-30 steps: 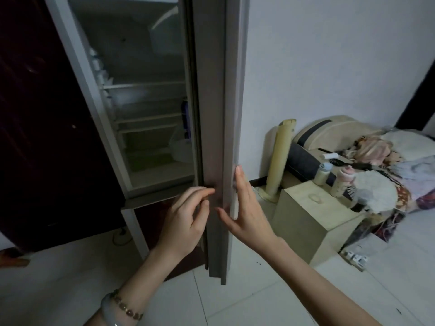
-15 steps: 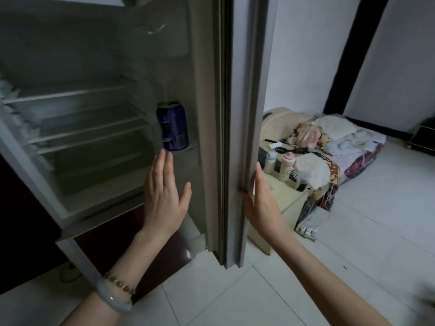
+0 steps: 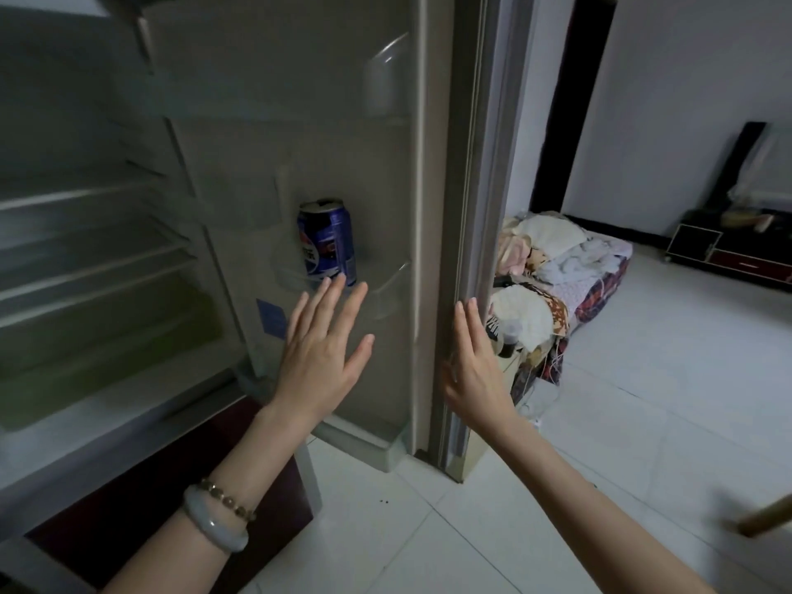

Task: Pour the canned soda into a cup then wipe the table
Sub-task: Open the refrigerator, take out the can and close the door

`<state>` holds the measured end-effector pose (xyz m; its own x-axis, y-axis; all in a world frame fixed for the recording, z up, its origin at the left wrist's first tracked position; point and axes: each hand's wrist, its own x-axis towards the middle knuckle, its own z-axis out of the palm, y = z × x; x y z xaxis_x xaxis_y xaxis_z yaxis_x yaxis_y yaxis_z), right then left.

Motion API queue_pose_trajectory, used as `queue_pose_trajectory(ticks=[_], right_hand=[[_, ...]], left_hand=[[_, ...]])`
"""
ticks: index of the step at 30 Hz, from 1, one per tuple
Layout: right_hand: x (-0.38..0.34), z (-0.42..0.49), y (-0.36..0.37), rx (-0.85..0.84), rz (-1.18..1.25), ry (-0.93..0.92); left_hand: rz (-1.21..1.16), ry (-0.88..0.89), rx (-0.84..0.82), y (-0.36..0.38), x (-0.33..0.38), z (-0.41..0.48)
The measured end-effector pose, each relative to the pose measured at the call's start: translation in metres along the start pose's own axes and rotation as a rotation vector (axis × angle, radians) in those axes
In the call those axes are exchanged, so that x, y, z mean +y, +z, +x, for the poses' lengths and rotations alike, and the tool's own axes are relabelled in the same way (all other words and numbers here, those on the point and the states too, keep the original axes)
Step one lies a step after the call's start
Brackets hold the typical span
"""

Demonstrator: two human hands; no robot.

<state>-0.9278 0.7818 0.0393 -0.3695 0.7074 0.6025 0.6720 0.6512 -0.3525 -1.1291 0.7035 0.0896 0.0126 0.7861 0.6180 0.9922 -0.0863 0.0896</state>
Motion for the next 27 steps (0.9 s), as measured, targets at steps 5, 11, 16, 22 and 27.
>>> queue_pose_trajectory(ticks=[5,11,16,22,27], right_hand=[[0.028,0.030,0.008,-0.005,-0.012,0.101],[0.060,0.066,0.022,-0.013,-0.016,0.166],[0.086,0.099,0.040,-0.039,-0.045,0.148],[0.113,0.124,0.054,-0.083,-0.064,0.196],[0.127,0.141,0.062,-0.119,-0.109,0.199]], left_hand=[[-0.018,0.086,0.000,0.025,-0.001,0.039],[-0.067,0.119,0.032,0.055,-0.006,0.082],[-0.038,0.175,0.072,0.077,-0.007,0.113],[-0.055,0.167,0.115,0.093,0.000,0.141],[-0.026,0.182,0.034,0.105,-0.001,0.157]])
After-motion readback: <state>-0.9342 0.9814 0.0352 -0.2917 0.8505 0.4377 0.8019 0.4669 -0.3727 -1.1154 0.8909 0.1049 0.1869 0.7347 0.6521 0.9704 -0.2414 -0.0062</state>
